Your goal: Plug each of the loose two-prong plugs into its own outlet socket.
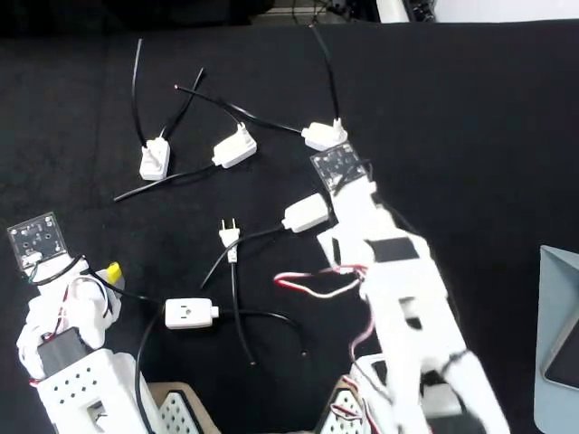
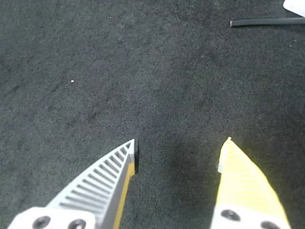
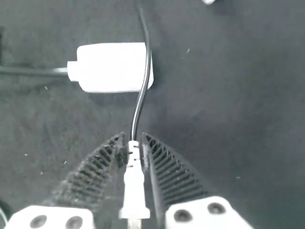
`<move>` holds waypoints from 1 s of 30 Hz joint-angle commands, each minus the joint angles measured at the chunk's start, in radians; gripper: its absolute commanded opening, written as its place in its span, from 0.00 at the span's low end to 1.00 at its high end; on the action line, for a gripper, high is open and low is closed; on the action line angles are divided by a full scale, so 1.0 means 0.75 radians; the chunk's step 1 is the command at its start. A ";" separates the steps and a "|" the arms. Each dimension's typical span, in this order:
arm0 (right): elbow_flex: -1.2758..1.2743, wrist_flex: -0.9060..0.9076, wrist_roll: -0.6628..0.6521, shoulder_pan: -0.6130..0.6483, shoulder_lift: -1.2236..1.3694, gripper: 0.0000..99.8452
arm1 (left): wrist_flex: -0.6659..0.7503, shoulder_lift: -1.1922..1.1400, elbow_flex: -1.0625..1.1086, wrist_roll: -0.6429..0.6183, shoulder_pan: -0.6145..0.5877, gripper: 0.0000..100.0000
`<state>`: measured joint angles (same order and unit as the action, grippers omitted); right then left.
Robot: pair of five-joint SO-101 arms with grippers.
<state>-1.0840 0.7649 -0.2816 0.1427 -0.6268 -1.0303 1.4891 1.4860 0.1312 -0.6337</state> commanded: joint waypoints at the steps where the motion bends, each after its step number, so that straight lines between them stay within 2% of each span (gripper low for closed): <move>1: 0.130 -0.076 0.033 0.012 0.273 0.01 | 0.027 0.004 -0.007 0.016 0.003 0.28; 4: 0.216 -0.063 0.035 0.012 0.431 0.02 | 0.027 0.004 -0.007 0.016 0.003 0.28; 7: 0.287 -0.012 0.035 0.010 0.527 0.08 | 0.027 0.004 -0.007 0.016 0.003 0.28; 9: 0.347 0.082 0.035 0.014 0.549 0.11 | 0.027 0.004 -0.007 0.016 0.003 0.28; 19: 0.621 0.495 0.072 0.018 0.560 0.11 | 0.027 0.004 -0.007 0.016 0.003 0.28; 25: 0.670 0.632 0.211 0.123 0.562 0.11 | 0.027 0.004 -0.007 0.016 0.003 0.28; 30: 0.629 0.642 0.321 0.207 0.562 0.11 | 0.027 0.004 -0.007 0.016 0.003 0.28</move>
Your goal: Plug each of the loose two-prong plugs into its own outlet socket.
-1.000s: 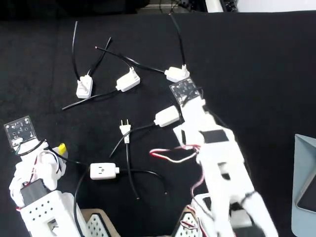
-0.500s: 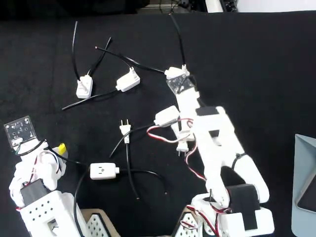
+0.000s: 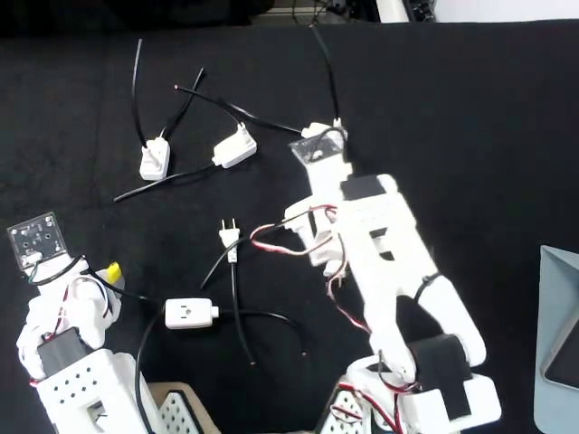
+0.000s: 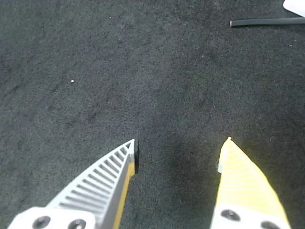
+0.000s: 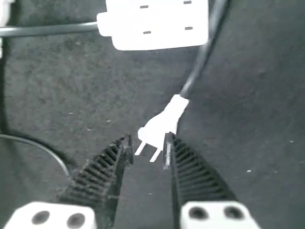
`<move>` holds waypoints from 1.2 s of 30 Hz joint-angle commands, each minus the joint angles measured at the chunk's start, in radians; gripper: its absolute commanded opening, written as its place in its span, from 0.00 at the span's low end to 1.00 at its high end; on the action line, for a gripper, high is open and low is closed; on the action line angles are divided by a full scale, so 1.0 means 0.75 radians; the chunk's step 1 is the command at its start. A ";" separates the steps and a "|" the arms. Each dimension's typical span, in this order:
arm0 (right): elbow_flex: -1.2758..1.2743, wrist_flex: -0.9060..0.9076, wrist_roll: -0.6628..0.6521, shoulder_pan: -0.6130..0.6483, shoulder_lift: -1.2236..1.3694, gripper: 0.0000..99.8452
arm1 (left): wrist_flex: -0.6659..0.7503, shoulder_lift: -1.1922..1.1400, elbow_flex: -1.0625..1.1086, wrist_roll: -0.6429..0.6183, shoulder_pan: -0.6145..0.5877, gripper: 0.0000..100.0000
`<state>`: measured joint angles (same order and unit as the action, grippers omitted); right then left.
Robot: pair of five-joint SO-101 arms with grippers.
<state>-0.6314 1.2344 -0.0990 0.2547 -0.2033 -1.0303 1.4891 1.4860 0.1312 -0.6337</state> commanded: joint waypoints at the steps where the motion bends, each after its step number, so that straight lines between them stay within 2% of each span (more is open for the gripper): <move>1: 0.017 0.016 0.090 0.059 -0.003 0.11 | 0.027 0.004 -0.007 0.016 0.003 0.28; 7: -0.011 0.016 0.106 0.033 0.064 0.11 | 0.027 0.004 -0.007 0.016 0.003 0.28; 13: -0.003 -0.127 0.100 -0.053 0.275 0.11 | 0.027 0.004 -0.007 0.016 0.003 0.28; 22: 0.024 -0.074 0.053 -0.158 0.328 0.11 | 0.027 0.004 -0.007 0.016 0.003 0.28; 36: 0.024 -0.047 0.041 -0.155 0.339 0.11 | 0.027 0.004 -0.007 0.016 0.003 0.28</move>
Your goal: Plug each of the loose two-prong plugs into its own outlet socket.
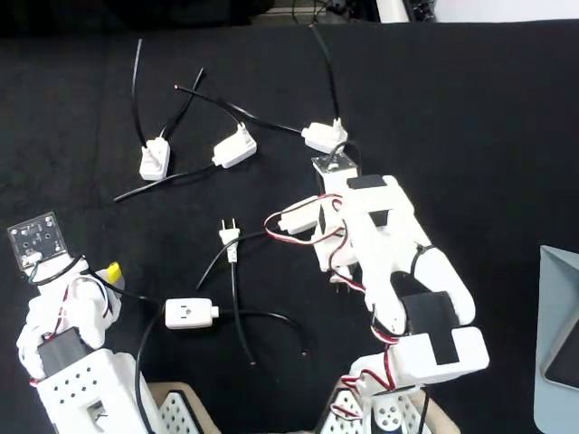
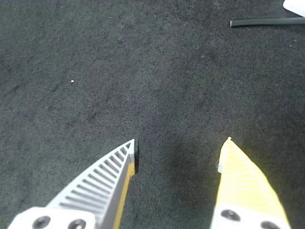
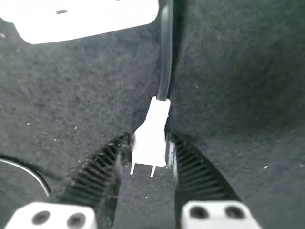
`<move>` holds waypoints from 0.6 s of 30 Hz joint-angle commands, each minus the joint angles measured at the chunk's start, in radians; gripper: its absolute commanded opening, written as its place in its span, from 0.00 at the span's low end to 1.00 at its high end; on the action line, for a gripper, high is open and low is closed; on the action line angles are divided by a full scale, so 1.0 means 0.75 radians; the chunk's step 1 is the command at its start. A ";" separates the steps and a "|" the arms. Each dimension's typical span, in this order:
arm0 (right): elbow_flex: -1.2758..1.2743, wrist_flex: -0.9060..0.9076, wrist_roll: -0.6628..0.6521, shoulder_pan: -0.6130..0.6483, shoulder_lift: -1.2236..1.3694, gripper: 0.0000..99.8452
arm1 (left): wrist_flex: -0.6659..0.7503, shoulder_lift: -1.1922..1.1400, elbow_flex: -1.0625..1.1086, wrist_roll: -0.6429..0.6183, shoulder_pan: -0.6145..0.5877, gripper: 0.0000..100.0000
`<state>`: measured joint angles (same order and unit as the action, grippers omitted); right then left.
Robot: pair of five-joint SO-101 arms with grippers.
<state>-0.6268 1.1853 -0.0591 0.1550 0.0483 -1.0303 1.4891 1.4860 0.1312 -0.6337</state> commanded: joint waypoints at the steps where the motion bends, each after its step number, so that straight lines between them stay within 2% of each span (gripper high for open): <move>1: 0.019 0.018 -0.014 -0.023 -0.007 0.11 | 0.027 0.004 -0.007 0.016 0.003 0.28; 10: 0.214 0.278 -0.014 0.012 -0.191 0.11 | 0.027 0.004 -0.007 0.016 0.003 0.28; 18: 0.026 0.125 -0.010 0.102 -0.216 0.11 | 0.027 0.004 -0.007 0.016 0.003 0.28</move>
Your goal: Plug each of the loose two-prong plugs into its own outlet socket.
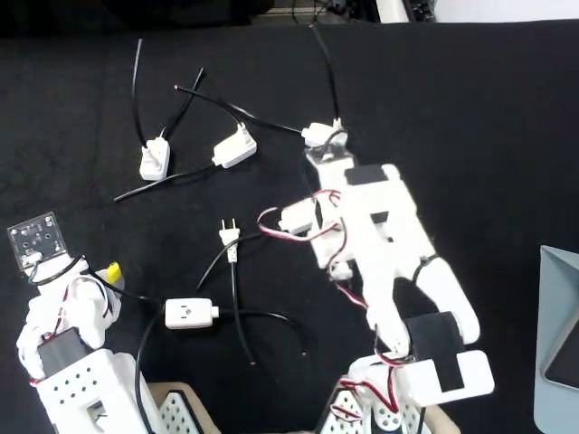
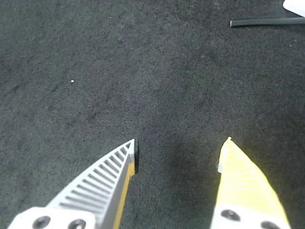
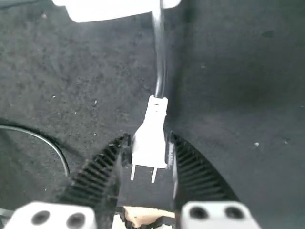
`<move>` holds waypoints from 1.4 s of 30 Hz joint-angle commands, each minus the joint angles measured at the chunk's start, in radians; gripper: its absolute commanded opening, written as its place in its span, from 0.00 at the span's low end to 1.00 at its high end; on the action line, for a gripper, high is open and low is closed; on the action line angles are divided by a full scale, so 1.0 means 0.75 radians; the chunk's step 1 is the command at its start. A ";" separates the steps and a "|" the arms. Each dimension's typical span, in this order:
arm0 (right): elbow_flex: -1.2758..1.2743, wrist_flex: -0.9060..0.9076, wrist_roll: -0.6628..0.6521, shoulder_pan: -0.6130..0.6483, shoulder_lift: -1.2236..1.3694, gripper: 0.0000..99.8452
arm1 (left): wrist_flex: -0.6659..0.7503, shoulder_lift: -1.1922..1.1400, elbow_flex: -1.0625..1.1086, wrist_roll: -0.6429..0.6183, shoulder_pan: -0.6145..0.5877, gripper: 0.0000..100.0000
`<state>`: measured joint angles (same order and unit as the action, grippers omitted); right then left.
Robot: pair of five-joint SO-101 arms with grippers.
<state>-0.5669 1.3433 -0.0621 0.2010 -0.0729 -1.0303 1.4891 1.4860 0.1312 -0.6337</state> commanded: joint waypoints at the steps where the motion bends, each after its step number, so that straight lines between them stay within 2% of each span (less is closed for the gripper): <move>1: -0.066 -0.106 -0.006 0.043 -0.054 0.11 | 0.027 0.004 -0.007 0.016 0.003 0.28; 4: -0.066 -0.106 -0.008 0.039 -0.066 0.12 | 0.027 0.004 -0.007 0.016 0.003 0.28; 8: -0.060 -0.041 -0.008 0.043 -0.066 0.18 | 0.027 0.004 -0.007 0.016 0.003 0.28; 17: -0.056 -0.020 -0.004 0.106 -0.064 0.18 | 0.027 0.004 -0.007 0.016 0.003 0.28; 26: -0.120 -0.155 0.002 0.160 -0.052 0.18 | 0.027 0.004 -0.007 0.018 0.003 0.28; 38: -0.208 -0.305 -0.037 0.033 0.118 0.18 | 0.027 0.004 -0.007 0.018 0.003 0.28; 42: -0.181 -0.303 -0.076 0.010 0.116 0.10 | 0.027 0.004 -0.007 0.018 0.003 0.28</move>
<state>-0.7158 1.1254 -0.0990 0.2440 0.0038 -1.0303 1.4891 1.4860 0.1389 -0.6337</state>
